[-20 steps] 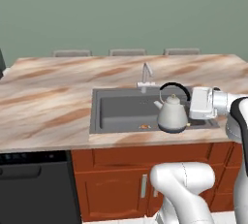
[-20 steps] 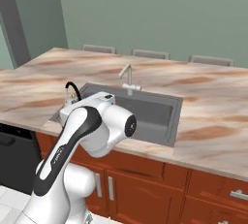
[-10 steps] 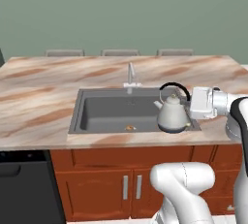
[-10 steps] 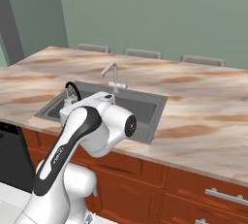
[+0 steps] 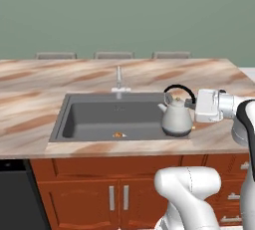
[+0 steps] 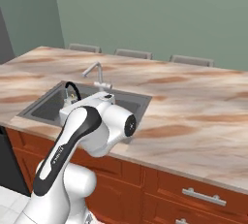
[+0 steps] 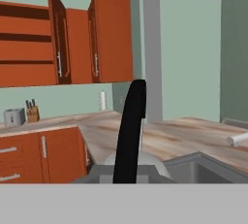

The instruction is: Open the cabinet, pick the kettle from the cabinet, and place it in the sink.

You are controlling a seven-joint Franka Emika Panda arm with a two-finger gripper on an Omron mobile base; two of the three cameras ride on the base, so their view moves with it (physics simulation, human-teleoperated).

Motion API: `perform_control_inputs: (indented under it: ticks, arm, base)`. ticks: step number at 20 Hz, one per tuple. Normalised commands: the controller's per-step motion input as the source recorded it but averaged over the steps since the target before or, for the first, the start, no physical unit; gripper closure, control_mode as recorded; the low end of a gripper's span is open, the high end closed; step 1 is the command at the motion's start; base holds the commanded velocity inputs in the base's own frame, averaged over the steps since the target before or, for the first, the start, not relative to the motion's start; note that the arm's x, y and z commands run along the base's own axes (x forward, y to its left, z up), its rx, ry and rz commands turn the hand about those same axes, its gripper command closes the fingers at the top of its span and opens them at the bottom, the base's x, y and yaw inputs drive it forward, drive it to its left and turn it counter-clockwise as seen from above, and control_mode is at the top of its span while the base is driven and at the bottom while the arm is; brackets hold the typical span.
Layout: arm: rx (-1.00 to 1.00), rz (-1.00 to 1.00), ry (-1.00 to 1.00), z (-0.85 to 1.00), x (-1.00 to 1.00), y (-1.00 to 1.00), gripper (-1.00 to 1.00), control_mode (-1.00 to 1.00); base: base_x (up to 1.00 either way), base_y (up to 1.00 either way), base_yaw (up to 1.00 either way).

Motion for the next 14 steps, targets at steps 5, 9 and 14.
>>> perform_control_inputs:
  ticks: [5,9,14]
  arm:
    - [0.0,0.0,0.0,0.0,0.0,0.0,1.0,1.0]
    - [0.0,0.0,0.0,0.0,0.0,0.0,1.0,1.0]
    - [0.0,0.0,0.0,0.0,0.0,0.0,1.0,1.0]
  base:
    - [0.27,-0.42,0.0]
    - [0.2,-0.32,0.0]
    - [0.01,-0.16,-0.03]
